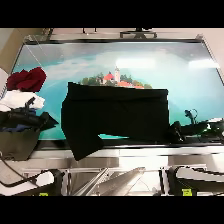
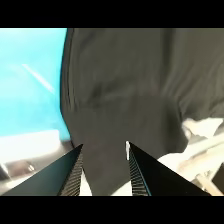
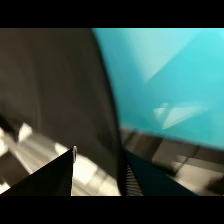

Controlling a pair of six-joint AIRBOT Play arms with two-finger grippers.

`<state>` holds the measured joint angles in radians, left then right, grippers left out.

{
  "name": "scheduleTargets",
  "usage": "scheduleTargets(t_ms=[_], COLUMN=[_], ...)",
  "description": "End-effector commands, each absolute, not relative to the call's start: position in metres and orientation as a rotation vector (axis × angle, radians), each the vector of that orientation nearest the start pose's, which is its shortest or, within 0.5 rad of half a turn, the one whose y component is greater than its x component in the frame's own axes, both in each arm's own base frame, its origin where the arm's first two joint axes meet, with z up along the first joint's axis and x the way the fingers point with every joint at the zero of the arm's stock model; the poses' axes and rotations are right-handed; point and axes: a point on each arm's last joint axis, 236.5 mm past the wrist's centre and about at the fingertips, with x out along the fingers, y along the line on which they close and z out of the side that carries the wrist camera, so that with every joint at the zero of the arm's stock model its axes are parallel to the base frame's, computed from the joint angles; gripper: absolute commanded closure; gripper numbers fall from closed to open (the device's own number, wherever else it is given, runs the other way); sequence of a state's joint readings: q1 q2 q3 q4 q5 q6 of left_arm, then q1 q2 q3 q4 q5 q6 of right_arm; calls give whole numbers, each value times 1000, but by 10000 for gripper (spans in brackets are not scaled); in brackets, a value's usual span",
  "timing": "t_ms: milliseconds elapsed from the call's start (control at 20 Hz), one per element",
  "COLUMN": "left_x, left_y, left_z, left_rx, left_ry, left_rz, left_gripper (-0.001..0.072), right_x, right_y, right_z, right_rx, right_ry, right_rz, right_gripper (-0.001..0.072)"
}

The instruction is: Fold the shirts.

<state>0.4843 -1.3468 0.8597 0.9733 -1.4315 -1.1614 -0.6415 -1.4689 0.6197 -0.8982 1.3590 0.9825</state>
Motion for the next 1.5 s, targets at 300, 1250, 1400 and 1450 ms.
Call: scheduleTargets(t_ms=[300, 1250, 1400, 1450], left_x=[211, 230, 239, 243], left_y=[-37, -74, -79, -80], left_z=[-105, -110, -101, -98], left_rx=[-749, -889, -912, -925], left_ry=[1566, 1346, 1298, 1278], left_rz=[-220, -332, -364, -374], left_gripper=[415, 679, 680, 680], right_x=[235, 231, 225, 224], right_y=[43, 51, 51, 49], right_z=[-133, -123, -118, -115], right_rx=[834, 872, 898, 912], right_ry=[1572, 1587, 1601, 1597], right_rz=[379, 426, 441, 440], right_gripper=[313, 370, 564, 564])
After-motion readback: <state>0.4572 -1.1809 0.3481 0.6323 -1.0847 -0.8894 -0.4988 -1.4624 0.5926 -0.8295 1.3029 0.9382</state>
